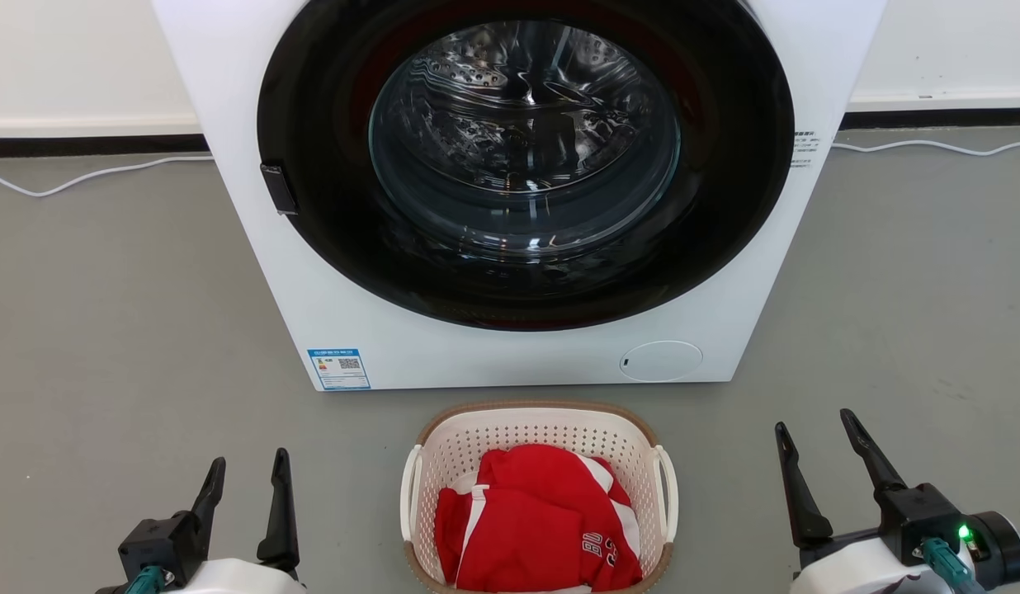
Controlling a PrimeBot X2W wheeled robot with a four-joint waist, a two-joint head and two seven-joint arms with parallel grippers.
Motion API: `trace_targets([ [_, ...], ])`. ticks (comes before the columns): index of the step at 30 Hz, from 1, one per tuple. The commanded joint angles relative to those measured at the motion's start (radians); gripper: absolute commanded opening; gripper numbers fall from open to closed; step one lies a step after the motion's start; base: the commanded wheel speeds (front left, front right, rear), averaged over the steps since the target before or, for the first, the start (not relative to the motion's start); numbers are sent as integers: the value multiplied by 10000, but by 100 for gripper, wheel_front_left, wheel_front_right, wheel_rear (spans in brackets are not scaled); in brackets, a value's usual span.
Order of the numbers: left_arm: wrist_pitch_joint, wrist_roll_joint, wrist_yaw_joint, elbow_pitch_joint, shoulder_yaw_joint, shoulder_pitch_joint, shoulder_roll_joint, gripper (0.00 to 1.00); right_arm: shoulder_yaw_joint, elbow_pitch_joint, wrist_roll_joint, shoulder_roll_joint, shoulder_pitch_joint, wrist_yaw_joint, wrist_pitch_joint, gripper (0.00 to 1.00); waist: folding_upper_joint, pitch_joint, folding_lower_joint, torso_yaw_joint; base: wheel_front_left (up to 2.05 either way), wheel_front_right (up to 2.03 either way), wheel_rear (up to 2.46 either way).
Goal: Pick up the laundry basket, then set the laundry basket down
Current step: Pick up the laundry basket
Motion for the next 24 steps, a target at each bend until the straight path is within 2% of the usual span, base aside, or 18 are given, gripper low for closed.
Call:
trace_targets([
  [1, -105, 60, 98, -265, 276, -122, 133, 100, 198, -220, -108, -57, -369, 69, -139, 100, 0, 5, 0, 1, 0, 0, 0],
  [15, -105, 55, 88, -247, 290, -203, 133, 100, 187, -232, -94, -37, -396, 69, -139, 100, 0, 142, 0, 39, 0, 0, 0],
  [24, -105, 39, -67, 95, 158, -806, 133, 100, 104, -94, 127, -16, -959, 69, -139, 100, 0, 926, 0, 82, 0, 0, 0],
])
